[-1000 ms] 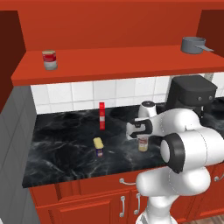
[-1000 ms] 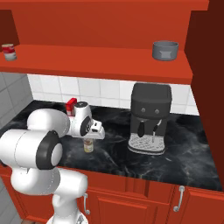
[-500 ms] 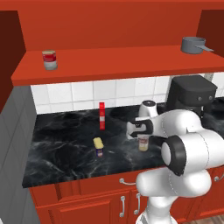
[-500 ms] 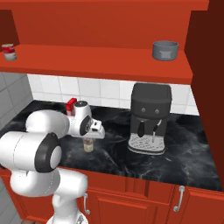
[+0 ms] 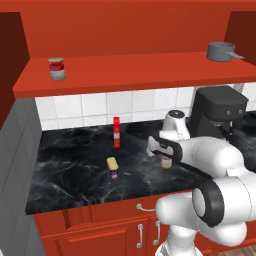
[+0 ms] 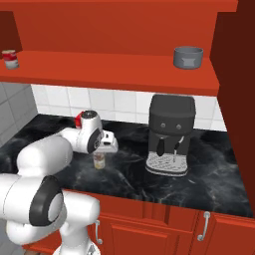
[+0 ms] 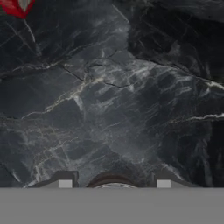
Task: Pick the cans from the counter and place them in their designated side in the cabinet.
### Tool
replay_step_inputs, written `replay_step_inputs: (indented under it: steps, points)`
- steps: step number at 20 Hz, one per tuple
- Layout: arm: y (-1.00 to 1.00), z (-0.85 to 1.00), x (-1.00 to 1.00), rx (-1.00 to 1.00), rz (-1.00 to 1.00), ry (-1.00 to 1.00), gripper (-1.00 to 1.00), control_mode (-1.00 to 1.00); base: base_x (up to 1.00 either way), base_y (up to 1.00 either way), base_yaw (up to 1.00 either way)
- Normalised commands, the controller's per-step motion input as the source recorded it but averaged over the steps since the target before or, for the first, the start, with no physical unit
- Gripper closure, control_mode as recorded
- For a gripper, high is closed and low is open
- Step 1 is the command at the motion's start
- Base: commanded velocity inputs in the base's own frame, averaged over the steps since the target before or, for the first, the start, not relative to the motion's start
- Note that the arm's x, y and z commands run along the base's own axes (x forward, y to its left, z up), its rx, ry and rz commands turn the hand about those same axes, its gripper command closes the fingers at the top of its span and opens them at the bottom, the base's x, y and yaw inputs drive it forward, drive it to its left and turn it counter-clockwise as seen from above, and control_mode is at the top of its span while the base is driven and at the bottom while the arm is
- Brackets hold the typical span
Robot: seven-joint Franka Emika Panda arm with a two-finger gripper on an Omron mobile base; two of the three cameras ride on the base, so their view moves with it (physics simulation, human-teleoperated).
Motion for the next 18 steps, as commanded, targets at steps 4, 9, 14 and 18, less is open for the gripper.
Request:
replay_step_inputs:
  steps: [4, 9, 14, 18]
  points:
    - [0.0, 0.41, -0.15, 0.0, 0.11, -0.07, 1.0, -1.0, 0.0, 0.0, 0.0]
    - [0.0, 0.37, -0.2, 0.0, 0.11, -0.06, 1.0, -1.0, 0.0, 0.0, 0.0]
    - [0.0, 0.33, -0.27, 0.0, 0.1, -0.06, 1.0, -1.0, 0.0, 0.0, 0.0]
    - [0.04, 0.28, -0.33, -0.01, 0.08, -0.06, 1.0, -1.0, 0.0, 0.0, 0.0]
